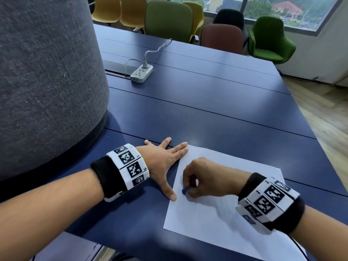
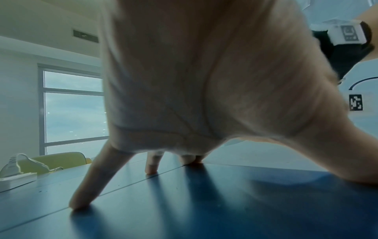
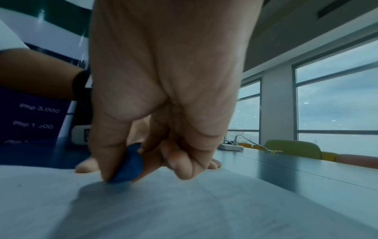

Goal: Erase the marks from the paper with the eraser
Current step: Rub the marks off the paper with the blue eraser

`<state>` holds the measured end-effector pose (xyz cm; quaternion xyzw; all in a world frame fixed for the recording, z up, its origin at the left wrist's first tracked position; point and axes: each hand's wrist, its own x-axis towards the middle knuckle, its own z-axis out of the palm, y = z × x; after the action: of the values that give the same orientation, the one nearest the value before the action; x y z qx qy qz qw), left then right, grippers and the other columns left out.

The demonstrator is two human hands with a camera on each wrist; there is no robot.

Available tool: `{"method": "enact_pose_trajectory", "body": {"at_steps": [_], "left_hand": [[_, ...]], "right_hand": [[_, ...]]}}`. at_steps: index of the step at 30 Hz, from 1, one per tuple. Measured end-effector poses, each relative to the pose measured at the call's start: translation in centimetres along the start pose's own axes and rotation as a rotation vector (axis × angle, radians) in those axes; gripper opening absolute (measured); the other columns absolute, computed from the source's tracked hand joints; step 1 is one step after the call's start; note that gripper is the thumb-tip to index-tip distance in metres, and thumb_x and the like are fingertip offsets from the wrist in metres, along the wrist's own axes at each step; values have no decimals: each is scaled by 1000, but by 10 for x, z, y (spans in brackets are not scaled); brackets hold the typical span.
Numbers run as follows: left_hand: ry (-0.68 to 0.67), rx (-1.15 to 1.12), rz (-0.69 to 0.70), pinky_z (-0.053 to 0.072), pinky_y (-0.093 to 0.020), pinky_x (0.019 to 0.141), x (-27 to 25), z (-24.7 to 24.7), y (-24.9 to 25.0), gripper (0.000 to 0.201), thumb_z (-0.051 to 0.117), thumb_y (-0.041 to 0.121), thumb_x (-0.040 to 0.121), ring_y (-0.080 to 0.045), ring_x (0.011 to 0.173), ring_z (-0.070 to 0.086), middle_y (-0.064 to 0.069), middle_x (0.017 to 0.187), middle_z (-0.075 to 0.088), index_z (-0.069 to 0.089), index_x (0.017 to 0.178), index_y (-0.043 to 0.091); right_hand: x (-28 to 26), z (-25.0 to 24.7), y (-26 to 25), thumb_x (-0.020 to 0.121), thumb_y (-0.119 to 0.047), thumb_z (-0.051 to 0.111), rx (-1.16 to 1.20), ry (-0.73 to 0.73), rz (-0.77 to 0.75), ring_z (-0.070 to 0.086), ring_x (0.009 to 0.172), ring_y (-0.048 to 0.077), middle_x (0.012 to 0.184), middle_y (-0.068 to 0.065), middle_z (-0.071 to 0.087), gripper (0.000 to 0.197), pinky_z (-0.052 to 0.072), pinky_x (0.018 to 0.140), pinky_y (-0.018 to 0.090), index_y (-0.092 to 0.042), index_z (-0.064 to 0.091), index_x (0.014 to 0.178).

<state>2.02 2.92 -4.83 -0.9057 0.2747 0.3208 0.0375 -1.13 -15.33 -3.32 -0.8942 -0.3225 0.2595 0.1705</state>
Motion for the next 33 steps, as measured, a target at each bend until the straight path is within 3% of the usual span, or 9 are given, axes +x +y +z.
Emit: {"method": "enact_pose_trajectory", "body": {"at_steps": [2,6,14,19,24,25,28,30,33], "left_hand": [[-1,-2,-4,5,-77,104,0,0,1,143,71,80,55,-25,146,-25,28,153,-31,-23,151,32],[-2,6,-1,8,-78,103,0,-1,1,143,72,79,56,-27,146,-24,26,153,-30,-23,151,31],[23,-28,16,9,-78,102,-1,0,0,143,74,77,55,-26,146,-24,29,153,-29,-26,149,36],[19,-43,9,7,-78,103,0,1,0,144,76,76,54,-24,145,-27,29,152,-30,-25,150,36],[4,-54,7,4,-77,103,0,2,-1,144,75,77,55,-22,144,-30,32,150,-32,-26,149,37],[6,-55,7,4,-77,103,0,2,0,144,75,77,55,-21,144,-30,31,150,-32,-26,149,37],[9,-44,4,5,-78,103,-1,1,1,144,75,77,55,-22,144,-29,29,152,-31,-26,149,35],[6,-33,6,6,-78,103,0,1,1,144,74,78,55,-23,145,-28,29,152,-31,-26,150,35],[14,-16,10,8,-77,103,1,1,0,144,72,79,55,-24,145,-27,28,153,-30,-26,150,35]], "right_hand": [[0,1,2,77,-18,74,3,36,5,62,70,16,79,0,71,11,54,69,30,-11,72,86],[-5,1,-8,77,-19,76,-11,-135,-12,59,68,14,82,1,72,14,52,69,29,-11,73,88],[28,-27,23,80,-23,67,-187,255,164,60,72,28,74,11,68,20,52,65,39,-4,68,77],[19,-20,12,78,-21,74,-84,36,80,53,58,4,71,-8,64,8,46,60,20,-14,70,80],[31,-29,32,79,-22,71,-127,265,154,61,67,19,73,3,69,14,55,68,37,-8,70,78],[30,-27,31,79,-22,71,-100,241,141,61,65,17,72,2,69,12,55,67,35,-9,70,78],[25,-23,25,75,-22,77,-22,50,114,55,56,2,65,-10,63,10,44,54,12,-14,73,79],[30,-28,31,75,-23,78,-3,113,148,53,53,-1,62,-11,61,11,40,51,11,-14,74,79],[38,-31,39,78,-19,74,-16,290,169,51,55,5,64,-6,61,11,43,58,23,-8,72,78]]}}
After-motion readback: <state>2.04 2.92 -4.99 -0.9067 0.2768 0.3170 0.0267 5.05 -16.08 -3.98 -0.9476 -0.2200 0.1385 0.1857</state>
